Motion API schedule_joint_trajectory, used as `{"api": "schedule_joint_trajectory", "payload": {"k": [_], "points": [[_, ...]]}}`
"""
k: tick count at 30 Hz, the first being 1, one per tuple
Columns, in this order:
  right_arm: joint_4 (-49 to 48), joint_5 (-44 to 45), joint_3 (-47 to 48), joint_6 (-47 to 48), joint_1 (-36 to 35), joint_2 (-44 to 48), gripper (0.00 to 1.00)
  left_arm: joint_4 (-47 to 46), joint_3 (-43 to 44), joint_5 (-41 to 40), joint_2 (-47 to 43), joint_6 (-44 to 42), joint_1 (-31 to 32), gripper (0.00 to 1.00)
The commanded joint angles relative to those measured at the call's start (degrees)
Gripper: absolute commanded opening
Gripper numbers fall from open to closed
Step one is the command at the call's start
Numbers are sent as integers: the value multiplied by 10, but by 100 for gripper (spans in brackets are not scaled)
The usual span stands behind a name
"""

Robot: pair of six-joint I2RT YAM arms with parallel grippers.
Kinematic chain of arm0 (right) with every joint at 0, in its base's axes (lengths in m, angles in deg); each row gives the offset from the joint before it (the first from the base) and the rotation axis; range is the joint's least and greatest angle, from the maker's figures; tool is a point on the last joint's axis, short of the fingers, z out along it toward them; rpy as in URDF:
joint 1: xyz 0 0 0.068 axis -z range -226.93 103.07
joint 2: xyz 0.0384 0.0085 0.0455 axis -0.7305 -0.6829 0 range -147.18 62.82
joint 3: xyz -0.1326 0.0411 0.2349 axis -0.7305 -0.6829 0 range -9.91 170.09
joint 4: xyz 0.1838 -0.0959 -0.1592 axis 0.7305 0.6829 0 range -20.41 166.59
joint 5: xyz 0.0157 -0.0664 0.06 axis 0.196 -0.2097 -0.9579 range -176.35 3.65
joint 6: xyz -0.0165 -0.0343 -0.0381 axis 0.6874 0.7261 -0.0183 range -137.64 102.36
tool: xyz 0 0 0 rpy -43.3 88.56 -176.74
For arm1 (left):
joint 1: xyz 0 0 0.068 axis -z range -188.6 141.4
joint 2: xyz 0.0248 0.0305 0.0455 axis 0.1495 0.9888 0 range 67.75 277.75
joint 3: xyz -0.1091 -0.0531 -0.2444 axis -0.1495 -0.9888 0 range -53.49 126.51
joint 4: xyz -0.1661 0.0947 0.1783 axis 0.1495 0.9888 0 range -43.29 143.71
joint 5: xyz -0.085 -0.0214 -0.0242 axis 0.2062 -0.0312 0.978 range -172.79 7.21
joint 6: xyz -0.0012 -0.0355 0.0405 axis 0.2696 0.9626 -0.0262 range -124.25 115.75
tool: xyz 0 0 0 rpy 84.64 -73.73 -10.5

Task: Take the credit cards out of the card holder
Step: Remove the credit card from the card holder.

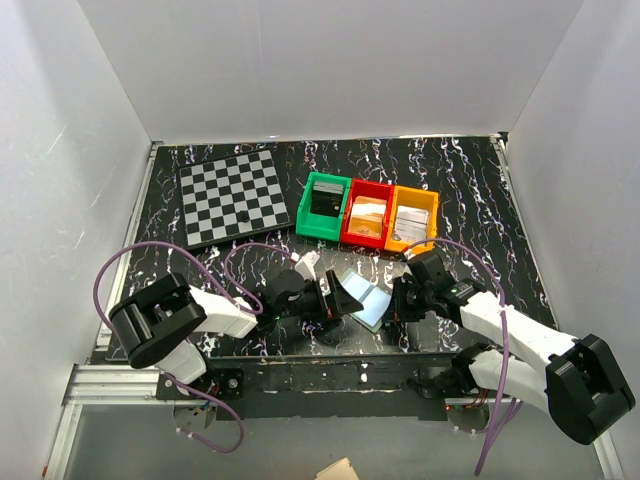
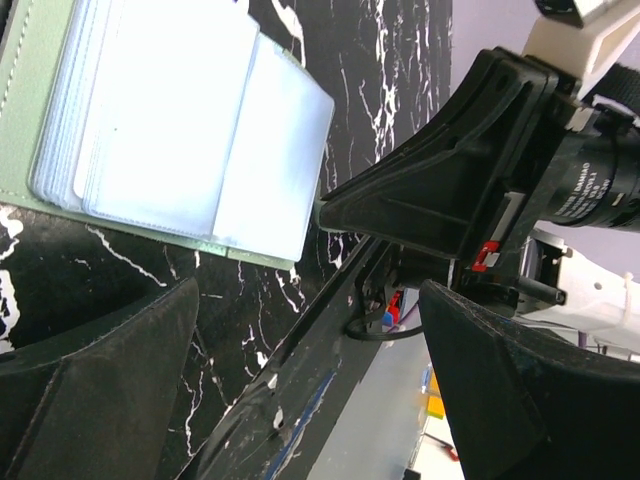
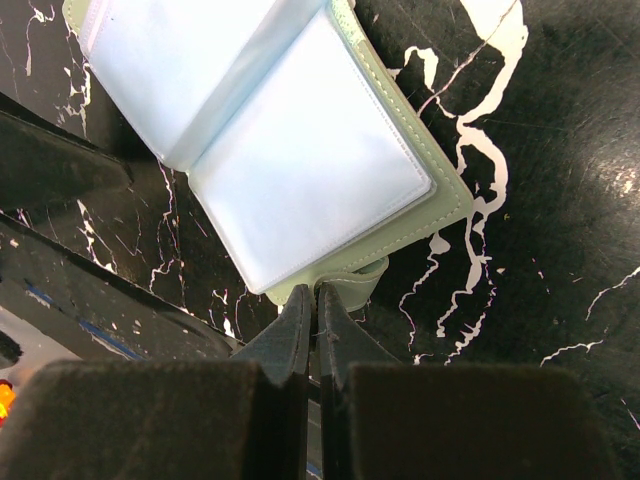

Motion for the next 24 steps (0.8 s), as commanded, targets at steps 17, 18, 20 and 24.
{"api": "schedule_joint_trajectory", "payload": {"k": [17,18,20,24], "points": [[-6,-4,-2,6,-3,-5,1,-23,6,11,10,3,-14,92],[-7,-4,-3,6,-4,-5,1,-23,6,10,10,3,-15,92],[-6,-3,-2,5,-3,-5,1,-21,12,12,15,2,-15,92],[-5,-4,-3,6,-3,-2,1,-21,24,17,28,1,-15,92]]}}
